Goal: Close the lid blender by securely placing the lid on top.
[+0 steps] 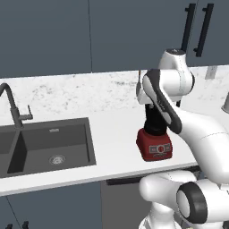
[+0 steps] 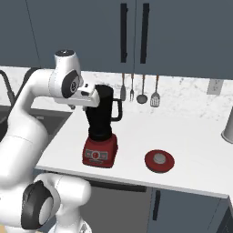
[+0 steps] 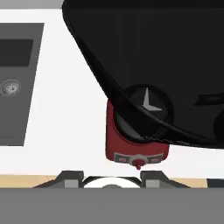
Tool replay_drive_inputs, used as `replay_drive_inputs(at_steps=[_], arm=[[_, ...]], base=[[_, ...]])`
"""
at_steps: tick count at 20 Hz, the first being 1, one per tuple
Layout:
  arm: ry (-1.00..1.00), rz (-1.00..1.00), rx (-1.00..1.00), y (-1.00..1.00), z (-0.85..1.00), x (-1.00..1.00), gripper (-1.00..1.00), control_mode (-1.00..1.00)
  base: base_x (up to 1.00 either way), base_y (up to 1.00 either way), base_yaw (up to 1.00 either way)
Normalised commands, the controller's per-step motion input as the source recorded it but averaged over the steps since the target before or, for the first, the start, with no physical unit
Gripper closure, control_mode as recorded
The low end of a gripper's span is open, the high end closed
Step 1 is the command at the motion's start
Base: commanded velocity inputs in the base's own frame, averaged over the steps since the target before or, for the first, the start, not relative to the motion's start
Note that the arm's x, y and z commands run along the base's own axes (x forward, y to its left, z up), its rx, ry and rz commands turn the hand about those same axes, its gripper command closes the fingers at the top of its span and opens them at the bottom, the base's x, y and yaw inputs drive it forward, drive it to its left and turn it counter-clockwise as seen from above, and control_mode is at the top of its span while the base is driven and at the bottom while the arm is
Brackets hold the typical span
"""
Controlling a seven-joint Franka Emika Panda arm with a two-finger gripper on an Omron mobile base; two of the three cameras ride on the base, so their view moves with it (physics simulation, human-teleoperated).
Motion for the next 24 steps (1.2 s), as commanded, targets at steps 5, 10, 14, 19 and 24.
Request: replay_drive_inputs(at_steps=[5,10,14,19,24], arm=[[0.0,0.0,0.0,-0.15,-0.01,-0.71,-1.0,-1.0],[0.0,-0.13,0.01,-0.85,-0.1,-1.0,-1.0,-1.0],[0.08,-0.26,0.11,-1.0,-0.12,-0.78,-1.0,-1.0],[0.22,-0.29,0.15,-1.0,-0.03,-0.41,-1.0,-1.0],[0.29,-0.22,0.13,-1.0,-0.14,-0.04,-1.0,-1.0]], base=[[0.0,0.0,0.0],[0.0,0.0,0.0],[0.0,0.0,0.0],[0.0,0.0,0.0],[0.0,0.0,0.0]])
